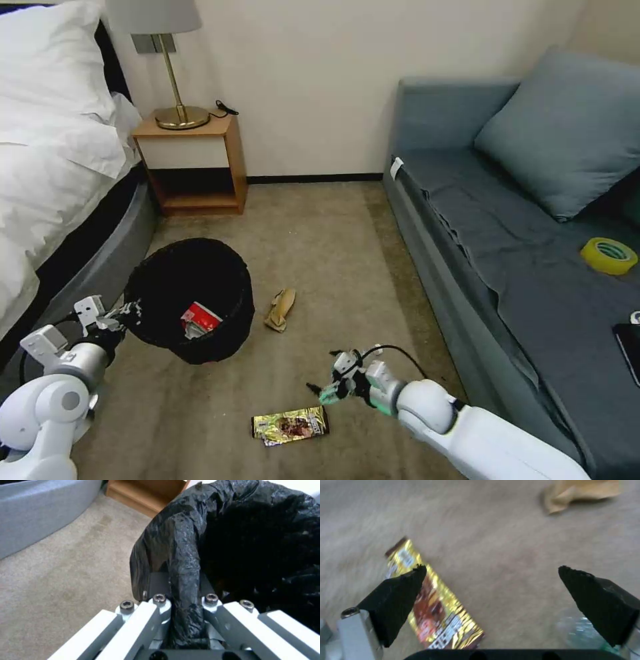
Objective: Pick up the trash bin, then pick up the garbage on the floor and place it into the trash bin.
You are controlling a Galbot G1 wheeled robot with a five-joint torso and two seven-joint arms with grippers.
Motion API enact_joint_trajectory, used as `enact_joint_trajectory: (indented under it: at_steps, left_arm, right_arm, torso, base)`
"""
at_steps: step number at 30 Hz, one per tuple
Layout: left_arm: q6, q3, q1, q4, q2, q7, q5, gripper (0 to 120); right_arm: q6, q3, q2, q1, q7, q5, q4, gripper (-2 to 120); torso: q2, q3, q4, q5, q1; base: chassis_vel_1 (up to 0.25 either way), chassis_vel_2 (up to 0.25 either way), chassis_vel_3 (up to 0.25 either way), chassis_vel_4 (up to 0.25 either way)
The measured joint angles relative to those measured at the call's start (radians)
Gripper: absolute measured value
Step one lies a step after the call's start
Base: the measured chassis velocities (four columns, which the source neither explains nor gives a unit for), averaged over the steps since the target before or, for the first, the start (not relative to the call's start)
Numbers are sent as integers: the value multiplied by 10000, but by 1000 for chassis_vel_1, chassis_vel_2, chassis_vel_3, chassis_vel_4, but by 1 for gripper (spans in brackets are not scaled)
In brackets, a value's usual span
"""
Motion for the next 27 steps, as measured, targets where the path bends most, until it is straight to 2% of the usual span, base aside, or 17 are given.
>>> enact_joint_trajectory:
  at_steps: [5, 6, 10, 11, 16, 27]
  left_arm:
    - [-18, -102, -21, 143, -9, 41, -26, 4]
    - [-68, -235, -63, 341, 10, 108, -47, 4]
    - [-68, -235, -63, 341, 10, 108, -47, 4]
    - [-121, -299, -67, 477, 52, 200, -57, 4]
    - [-150, -303, -67, 503, 54, 232, -65, 4]
    - [-234, -449, -16, 684, 78, 332, -85, 4]
  right_arm:
    - [28, -634, 75, 551, -409, 231, -470, 100]
    - [111, -1253, 273, 1081, -1085, 293, -1143, 100]
    - [111, -1253, 273, 1081, -1085, 293, -1143, 100]
    - [226, -1837, 506, 1519, -1775, 89, -1871, 100]
    - [445, -2417, 734, 1745, -2151, -518, -2538, 100]
    - [992, -2380, 1104, 1533, -2293, -1775, -3350, 100]
  torso:
    - [1, 0, 3, -3, 0]
    - [0, 0, 1, -2, 0]
    - [0, 0, 1, -2, 0]
    - [0, 0, 1, -2, 0]
    - [0, 0, 1, -2, 0]
    - [0, 0, 0, -1, 0]
  base:
    - [0, 0, 0, 0]
    - [0, 0, 0, 0]
    - [0, 0, 0, 0]
    - [0, 0, 0, 0]
    - [0, 0, 0, 0]
    - [0, 0, 0, 0]
